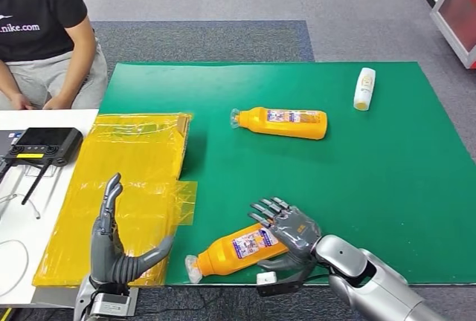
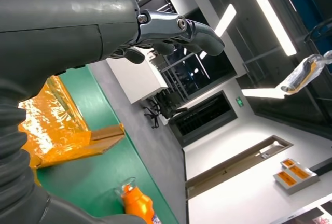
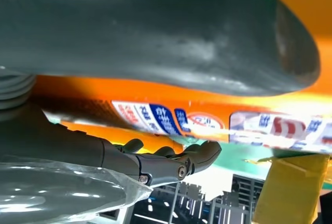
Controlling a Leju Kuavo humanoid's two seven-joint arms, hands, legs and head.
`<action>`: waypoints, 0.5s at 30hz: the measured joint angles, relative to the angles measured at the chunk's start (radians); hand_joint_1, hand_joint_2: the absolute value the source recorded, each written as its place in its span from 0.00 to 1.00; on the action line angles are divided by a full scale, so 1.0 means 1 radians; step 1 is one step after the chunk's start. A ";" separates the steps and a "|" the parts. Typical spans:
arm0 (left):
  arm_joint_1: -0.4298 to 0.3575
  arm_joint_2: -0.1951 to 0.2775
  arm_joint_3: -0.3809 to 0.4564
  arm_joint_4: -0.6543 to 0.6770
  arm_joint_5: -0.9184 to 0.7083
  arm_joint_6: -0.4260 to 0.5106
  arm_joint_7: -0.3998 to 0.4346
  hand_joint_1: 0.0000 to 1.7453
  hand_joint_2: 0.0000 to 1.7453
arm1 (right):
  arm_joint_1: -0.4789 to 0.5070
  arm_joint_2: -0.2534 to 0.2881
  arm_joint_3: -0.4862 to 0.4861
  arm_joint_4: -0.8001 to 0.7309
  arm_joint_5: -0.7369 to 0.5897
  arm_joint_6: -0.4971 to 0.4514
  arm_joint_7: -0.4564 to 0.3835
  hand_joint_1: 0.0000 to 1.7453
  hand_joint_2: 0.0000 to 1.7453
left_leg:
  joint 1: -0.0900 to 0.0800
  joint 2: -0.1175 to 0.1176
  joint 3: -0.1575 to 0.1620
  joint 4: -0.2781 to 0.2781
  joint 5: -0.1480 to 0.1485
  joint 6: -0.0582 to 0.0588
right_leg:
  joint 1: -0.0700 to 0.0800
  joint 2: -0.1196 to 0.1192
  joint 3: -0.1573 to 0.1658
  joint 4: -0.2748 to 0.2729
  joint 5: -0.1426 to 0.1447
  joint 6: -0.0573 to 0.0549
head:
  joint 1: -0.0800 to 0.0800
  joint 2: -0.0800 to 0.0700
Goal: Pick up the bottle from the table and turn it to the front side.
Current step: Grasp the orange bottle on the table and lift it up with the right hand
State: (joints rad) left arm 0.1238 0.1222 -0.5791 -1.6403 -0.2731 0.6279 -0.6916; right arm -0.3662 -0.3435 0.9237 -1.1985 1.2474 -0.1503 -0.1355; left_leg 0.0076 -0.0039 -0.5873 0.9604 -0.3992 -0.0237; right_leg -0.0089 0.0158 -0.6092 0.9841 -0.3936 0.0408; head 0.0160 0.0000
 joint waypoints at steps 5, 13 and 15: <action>0.002 0.002 0.000 0.000 -0.002 0.000 0.000 0.00 1.00 | 0.015 0.004 0.003 0.009 -0.001 -0.022 0.005 0.00 0.00 | 0.000 0.000 0.000 0.000 0.000 0.000 | 0.000 0.000 0.000 0.000 0.000 0.000 | 0.000 0.000; 0.005 0.006 0.002 0.000 -0.009 -0.005 0.000 0.00 1.00 | 0.024 0.020 0.003 0.036 0.007 -0.043 0.018 0.01 0.50 | 0.000 0.000 0.001 0.000 0.000 0.000 | 0.000 0.000 0.000 0.000 0.000 0.000 | 0.000 0.000; 0.005 0.006 0.003 0.000 -0.009 -0.006 0.000 0.00 1.00 | 0.023 0.023 0.002 0.050 0.009 -0.050 0.020 0.41 1.00 | 0.000 0.000 0.001 0.000 0.000 0.000 | 0.000 0.000 0.001 0.000 0.000 0.000 | 0.000 0.000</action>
State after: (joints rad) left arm 0.1291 0.1282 -0.5758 -1.6403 -0.2826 0.6222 -0.6916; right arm -0.3428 -0.3209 0.9253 -1.1486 1.2560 -0.2004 -0.1158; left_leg 0.0077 -0.0039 -0.5859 0.9603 -0.3995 -0.0237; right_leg -0.0087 0.0161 -0.6082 0.9841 -0.3938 0.0409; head 0.0160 0.0000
